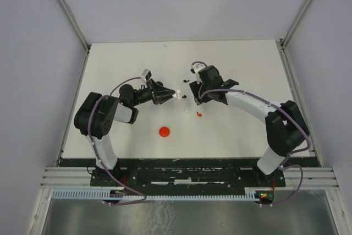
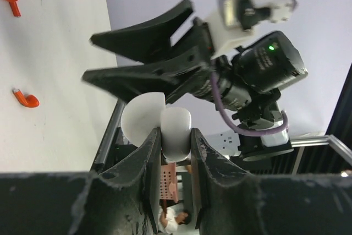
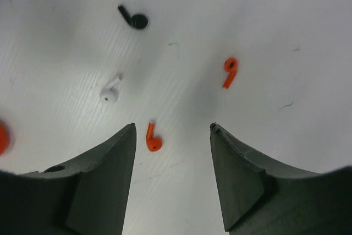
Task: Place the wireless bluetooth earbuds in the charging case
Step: Pick up the earbud from the center of the board.
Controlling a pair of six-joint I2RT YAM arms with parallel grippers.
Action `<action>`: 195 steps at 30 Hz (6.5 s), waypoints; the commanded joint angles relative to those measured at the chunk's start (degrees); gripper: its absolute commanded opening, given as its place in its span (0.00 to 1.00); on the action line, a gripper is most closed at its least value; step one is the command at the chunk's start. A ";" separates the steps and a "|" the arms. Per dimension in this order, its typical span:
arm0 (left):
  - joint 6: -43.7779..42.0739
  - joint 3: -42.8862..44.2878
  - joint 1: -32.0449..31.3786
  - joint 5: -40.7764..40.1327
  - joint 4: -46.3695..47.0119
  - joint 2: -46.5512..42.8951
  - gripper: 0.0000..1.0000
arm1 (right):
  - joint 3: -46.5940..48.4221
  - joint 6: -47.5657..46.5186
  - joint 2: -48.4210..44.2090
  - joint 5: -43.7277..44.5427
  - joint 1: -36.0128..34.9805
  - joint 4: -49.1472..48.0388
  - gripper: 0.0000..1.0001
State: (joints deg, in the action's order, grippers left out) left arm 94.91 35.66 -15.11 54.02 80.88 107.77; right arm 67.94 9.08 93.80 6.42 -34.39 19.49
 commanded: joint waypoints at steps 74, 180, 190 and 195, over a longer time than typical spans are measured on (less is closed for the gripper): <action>-13.61 -3.30 5.66 8.48 -7.73 -15.43 0.03 | 12.25 -4.50 22.54 0.38 -7.62 -1.38 0.69; -10.98 -5.29 7.12 7.95 -3.16 -15.87 0.03 | 33.00 -9.44 32.39 -10.22 -3.73 26.02 0.47; -10.98 -5.28 7.24 7.87 -3.16 -15.82 0.03 | 33.32 -9.74 33.10 -10.02 -3.73 26.49 0.41; -10.97 -5.21 7.24 7.87 -3.10 -15.64 0.03 | 33.39 -9.78 33.29 -9.91 -3.71 26.55 0.39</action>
State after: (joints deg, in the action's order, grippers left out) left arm 83.07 30.55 -8.10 61.63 74.13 93.91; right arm 99.20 -0.12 126.43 -3.92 -37.85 45.56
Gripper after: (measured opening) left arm 0.305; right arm 0.404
